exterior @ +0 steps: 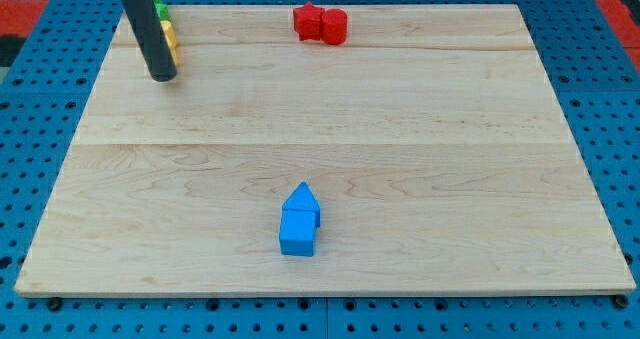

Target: Push your arm into the blue blocks

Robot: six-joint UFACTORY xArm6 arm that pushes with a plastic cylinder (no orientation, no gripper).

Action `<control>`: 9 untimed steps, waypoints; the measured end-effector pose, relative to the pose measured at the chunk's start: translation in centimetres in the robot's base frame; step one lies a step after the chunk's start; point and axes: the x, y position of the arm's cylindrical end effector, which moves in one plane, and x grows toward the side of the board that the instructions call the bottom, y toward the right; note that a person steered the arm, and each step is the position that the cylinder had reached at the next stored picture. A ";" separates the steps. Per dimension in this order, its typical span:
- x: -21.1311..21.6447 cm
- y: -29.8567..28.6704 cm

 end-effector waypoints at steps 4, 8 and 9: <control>17.1 7.8; 23.5 14.8; 23.4 15.6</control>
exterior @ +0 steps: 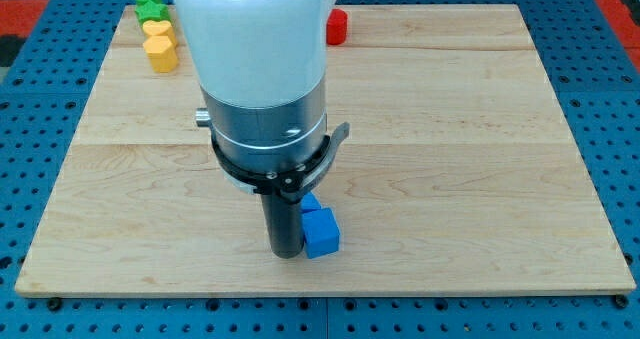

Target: Push your arm into the blue blocks

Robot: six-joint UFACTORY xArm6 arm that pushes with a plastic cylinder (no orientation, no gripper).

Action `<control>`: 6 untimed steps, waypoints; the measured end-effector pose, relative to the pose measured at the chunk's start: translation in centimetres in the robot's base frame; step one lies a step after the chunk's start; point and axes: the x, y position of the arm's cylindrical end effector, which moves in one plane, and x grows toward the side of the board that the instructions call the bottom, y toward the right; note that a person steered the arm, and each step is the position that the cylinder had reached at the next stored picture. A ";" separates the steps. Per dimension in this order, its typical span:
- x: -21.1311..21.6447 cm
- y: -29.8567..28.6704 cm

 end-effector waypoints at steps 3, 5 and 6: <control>-0.1 2.1; -2.5 3.1; -2.2 4.5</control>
